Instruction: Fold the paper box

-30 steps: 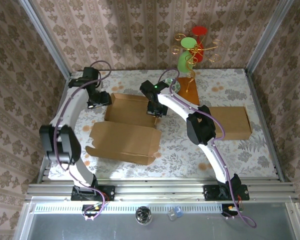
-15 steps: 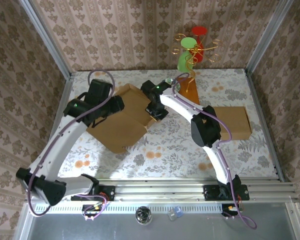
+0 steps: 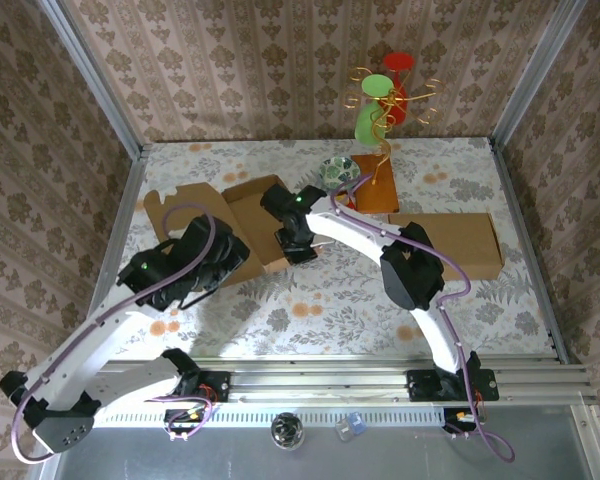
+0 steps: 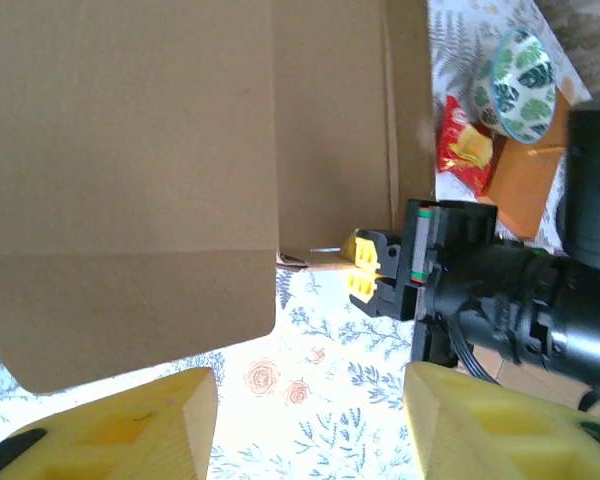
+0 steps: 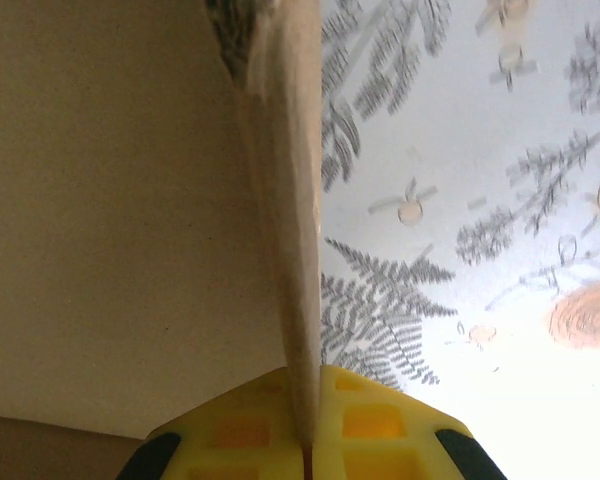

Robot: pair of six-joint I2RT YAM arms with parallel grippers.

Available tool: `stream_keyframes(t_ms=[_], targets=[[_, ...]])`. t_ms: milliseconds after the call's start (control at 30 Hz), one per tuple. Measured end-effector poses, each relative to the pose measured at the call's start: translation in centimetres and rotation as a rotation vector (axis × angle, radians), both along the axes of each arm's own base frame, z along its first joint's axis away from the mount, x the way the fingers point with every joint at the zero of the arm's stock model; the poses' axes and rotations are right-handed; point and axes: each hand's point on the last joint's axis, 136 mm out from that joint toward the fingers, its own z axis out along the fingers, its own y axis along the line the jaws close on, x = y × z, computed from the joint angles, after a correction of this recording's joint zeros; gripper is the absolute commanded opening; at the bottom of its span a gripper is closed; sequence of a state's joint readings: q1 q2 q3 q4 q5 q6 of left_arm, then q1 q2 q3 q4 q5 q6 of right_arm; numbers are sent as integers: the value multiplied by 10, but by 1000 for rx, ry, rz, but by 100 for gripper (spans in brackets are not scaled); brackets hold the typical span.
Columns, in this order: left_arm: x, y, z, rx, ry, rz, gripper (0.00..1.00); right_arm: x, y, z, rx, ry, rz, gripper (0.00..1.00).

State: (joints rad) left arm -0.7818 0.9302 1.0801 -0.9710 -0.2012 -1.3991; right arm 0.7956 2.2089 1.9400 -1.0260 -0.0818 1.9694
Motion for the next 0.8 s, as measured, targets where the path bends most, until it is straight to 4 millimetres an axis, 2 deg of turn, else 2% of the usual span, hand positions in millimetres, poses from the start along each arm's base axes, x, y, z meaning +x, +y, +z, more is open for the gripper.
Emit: stream_keyframes(t_ms=[100, 200, 433, 667, 800], targets=[[-18, 2, -18, -38, 47, 29, 59, -11, 3, -9, -4, 22, -25, 0], [-33, 1, -27, -70, 71, 46, 61, -15, 2, -15, -10, 34, -44, 0], [-46, 8, -61, -115, 105, 150, 61, -12, 4, -19, 13, 19, -63, 0], [-42, 13, -56, -150, 59, 244, 58, -10, 7, -17, 41, 7, -74, 0], [-38, 20, -73, -157, 43, 309, 53, -9, 8, -17, 50, 5, -73, 0]])
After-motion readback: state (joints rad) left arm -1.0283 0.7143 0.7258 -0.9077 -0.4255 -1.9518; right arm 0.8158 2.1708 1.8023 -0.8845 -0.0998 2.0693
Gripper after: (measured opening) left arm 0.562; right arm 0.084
